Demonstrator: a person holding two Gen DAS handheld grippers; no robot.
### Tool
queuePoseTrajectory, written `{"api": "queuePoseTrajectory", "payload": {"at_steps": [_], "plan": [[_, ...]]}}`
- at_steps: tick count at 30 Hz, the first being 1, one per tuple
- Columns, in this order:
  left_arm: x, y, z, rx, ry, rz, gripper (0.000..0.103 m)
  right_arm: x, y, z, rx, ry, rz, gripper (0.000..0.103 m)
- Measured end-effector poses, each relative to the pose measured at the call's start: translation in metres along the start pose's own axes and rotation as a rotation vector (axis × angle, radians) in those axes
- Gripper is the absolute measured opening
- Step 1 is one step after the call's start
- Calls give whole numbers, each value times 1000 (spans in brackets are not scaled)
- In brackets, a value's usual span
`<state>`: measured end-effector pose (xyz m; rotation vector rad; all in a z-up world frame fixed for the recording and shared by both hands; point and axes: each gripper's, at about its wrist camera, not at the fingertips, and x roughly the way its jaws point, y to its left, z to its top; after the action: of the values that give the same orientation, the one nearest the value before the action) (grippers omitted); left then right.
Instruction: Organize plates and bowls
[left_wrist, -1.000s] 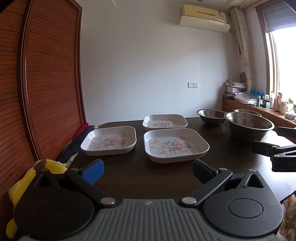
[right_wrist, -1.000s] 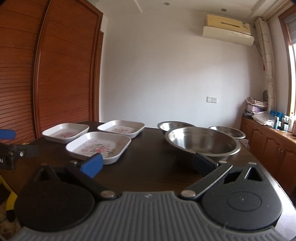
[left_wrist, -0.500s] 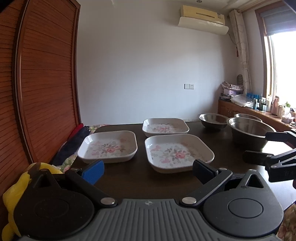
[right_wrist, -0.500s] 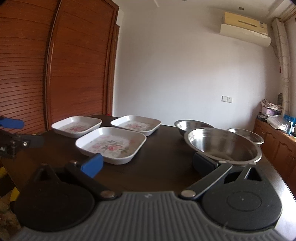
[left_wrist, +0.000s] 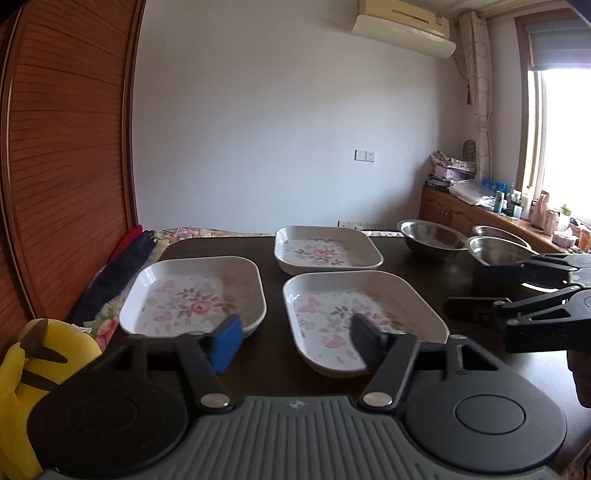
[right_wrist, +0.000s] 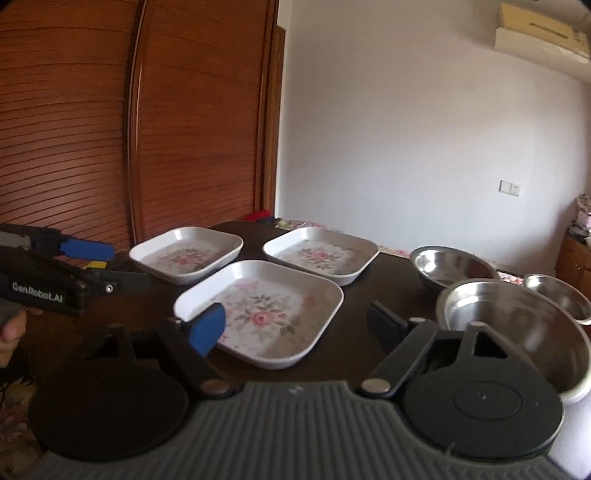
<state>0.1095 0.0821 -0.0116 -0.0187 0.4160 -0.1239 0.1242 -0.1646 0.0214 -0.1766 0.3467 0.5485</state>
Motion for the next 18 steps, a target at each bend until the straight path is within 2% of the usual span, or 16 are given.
{"api": "queuePoseTrajectory", "payload": {"at_steps": [2, 5, 13, 18], "plan": [[6, 3, 2, -7, 12, -6, 88, 11, -4, 2, 3, 28, 9, 68], [17, 6, 5, -17, 34, -14, 82, 22, -9, 4, 8, 62, 22, 61], [34, 5, 7, -10, 71, -42, 62, 44, -25, 0, 40, 131, 32, 54], [42, 2, 6, 17, 85, -42, 61, 52, -27, 3, 61, 156, 55, 44]]}}
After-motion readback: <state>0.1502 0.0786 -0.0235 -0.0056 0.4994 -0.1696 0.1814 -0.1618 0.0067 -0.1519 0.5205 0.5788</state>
